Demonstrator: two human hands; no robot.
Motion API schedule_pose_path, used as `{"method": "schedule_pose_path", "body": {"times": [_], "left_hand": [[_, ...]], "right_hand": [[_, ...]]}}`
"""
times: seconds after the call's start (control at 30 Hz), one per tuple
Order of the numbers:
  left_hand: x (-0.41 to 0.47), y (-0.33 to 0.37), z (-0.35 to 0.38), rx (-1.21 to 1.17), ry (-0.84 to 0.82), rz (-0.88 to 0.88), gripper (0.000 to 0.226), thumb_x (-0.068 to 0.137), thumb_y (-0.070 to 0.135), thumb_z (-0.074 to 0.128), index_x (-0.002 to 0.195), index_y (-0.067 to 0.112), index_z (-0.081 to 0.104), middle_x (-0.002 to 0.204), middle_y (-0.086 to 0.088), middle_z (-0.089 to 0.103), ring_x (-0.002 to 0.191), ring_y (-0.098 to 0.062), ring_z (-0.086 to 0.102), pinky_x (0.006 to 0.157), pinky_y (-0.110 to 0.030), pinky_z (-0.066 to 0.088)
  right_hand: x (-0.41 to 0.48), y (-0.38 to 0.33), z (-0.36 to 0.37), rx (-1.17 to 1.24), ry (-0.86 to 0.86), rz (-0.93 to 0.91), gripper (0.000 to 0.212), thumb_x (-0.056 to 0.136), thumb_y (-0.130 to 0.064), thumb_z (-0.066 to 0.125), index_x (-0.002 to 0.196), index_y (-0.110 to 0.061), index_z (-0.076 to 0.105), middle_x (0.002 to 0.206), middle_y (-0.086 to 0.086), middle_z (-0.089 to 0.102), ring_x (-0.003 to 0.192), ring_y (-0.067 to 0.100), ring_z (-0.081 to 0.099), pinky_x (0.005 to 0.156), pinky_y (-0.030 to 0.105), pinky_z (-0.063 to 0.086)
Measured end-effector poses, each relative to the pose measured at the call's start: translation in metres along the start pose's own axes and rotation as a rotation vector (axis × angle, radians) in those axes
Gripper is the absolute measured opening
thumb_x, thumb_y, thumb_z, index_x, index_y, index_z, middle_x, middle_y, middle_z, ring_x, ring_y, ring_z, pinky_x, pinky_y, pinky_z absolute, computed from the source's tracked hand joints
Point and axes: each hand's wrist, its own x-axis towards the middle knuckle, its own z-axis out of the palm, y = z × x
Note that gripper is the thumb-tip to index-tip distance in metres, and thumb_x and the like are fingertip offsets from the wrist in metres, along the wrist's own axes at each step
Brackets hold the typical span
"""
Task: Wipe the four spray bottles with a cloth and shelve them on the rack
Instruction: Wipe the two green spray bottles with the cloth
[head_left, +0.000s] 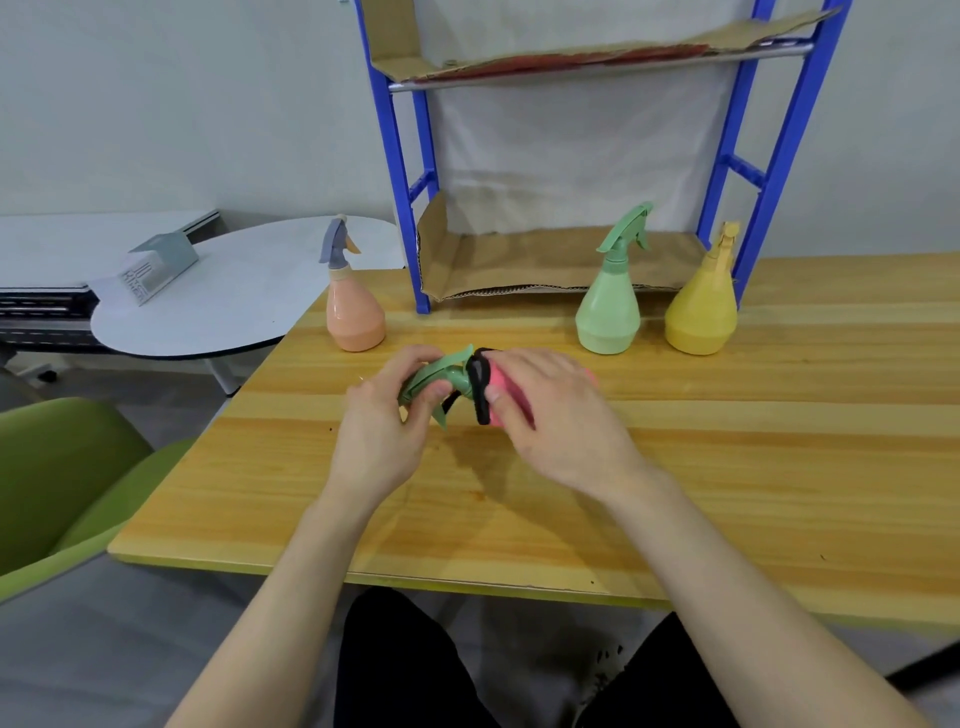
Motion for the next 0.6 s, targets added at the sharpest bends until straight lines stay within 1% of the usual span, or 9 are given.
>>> {"method": "schedule_pose_path", "body": {"times": [0.07, 0.13, 0.2, 0.27, 0.33, 0.37, 0.47, 0.53, 0.6], "left_hand": [[-0.002, -0.004, -0.004, -0.011, 0.002, -0.021, 0.020, 0.105, 0.026, 0.069, 0.125, 0.023, 0.067, 0.106, 0.010, 0.079, 0.098, 0.003, 0.072, 0.080, -0.008, 0.048], [-0.005, -0.007, -0.006, -0.017, 0.002, -0.052, 0.021, 0.105, 0.026, 0.069, 0.126, 0.025, 0.067, 0.107, 0.010, 0.079, 0.101, 0.008, 0.069, 0.081, -0.005, 0.046], [-0.007, -0.007, -0.004, -0.019, 0.010, -0.058, 0.022, 0.105, 0.025, 0.069, 0.127, 0.025, 0.067, 0.109, 0.011, 0.078, 0.102, 0.009, 0.068, 0.082, -0.005, 0.046], [-0.006, -0.004, -0.001, -0.023, 0.020, -0.044, 0.021, 0.105, 0.022, 0.069, 0.126, 0.023, 0.067, 0.109, 0.013, 0.076, 0.100, 0.007, 0.068, 0.082, -0.006, 0.046], [-0.004, -0.001, 0.001, -0.023, 0.031, -0.036, 0.020, 0.105, 0.020, 0.069, 0.125, 0.021, 0.067, 0.107, 0.013, 0.076, 0.098, 0.006, 0.068, 0.081, -0.008, 0.047], [-0.003, -0.001, 0.001, -0.018, 0.034, -0.038, 0.019, 0.105, 0.021, 0.070, 0.124, 0.022, 0.068, 0.106, 0.012, 0.076, 0.098, 0.005, 0.069, 0.080, -0.009, 0.048], [-0.002, -0.001, -0.002, -0.009, 0.026, -0.063, 0.018, 0.104, 0.023, 0.070, 0.120, 0.029, 0.066, 0.102, 0.017, 0.076, 0.095, 0.003, 0.070, 0.078, -0.011, 0.050], [-0.003, -0.001, -0.004, -0.001, 0.023, -0.097, 0.021, 0.104, 0.024, 0.069, 0.119, 0.038, 0.063, 0.099, 0.025, 0.073, 0.089, 0.001, 0.072, 0.075, -0.010, 0.050], [-0.001, -0.001, -0.006, 0.002, 0.014, -0.125, 0.021, 0.105, 0.026, 0.069, 0.119, 0.040, 0.061, 0.094, 0.026, 0.074, 0.084, 0.001, 0.072, 0.073, -0.009, 0.048]], "right_hand": [[-0.002, 0.006, 0.002, 0.073, 0.001, 0.026, 0.042, 0.112, -0.049, 0.042, 0.149, -0.035, 0.056, 0.145, -0.016, 0.062, 0.136, 0.007, 0.054, 0.118, 0.036, 0.042], [-0.005, 0.019, -0.007, 0.236, 0.049, 0.218, 0.031, 0.111, -0.044, 0.048, 0.133, -0.034, 0.065, 0.119, -0.017, 0.071, 0.109, -0.003, 0.066, 0.088, 0.020, 0.053], [-0.007, 0.023, -0.015, 0.308, 0.107, 0.309, 0.022, 0.111, -0.037, 0.050, 0.118, -0.031, 0.070, 0.096, -0.017, 0.071, 0.085, -0.007, 0.066, 0.066, 0.013, 0.047], [-0.003, 0.008, -0.012, 0.192, 0.157, 0.152, 0.023, 0.112, -0.034, 0.051, 0.120, -0.027, 0.071, 0.107, -0.014, 0.074, 0.096, 0.001, 0.068, 0.082, 0.026, 0.054], [-0.001, -0.008, 0.000, 0.102, 0.154, -0.029, 0.026, 0.110, -0.034, 0.052, 0.129, -0.029, 0.069, 0.124, -0.014, 0.073, 0.116, 0.009, 0.065, 0.107, 0.034, 0.047], [-0.002, -0.009, 0.004, 0.116, 0.155, -0.034, 0.026, 0.110, -0.035, 0.053, 0.130, -0.029, 0.069, 0.125, -0.015, 0.073, 0.117, 0.008, 0.064, 0.110, 0.033, 0.045], [-0.013, 0.014, 0.000, 0.341, 0.230, 0.254, 0.021, 0.112, -0.032, 0.053, 0.116, -0.024, 0.072, 0.101, -0.014, 0.075, 0.090, 0.002, 0.072, 0.081, 0.031, 0.060], [-0.025, 0.035, -0.007, 0.463, 0.212, 0.529, 0.021, 0.111, -0.032, 0.053, 0.116, -0.024, 0.072, 0.089, -0.011, 0.075, 0.067, 0.000, 0.070, 0.062, 0.028, 0.058], [-0.029, 0.040, -0.015, 0.413, 0.249, 0.556, 0.018, 0.111, -0.035, 0.052, 0.115, -0.030, 0.069, 0.089, -0.013, 0.073, 0.068, 0.001, 0.067, 0.064, 0.032, 0.056]]}}
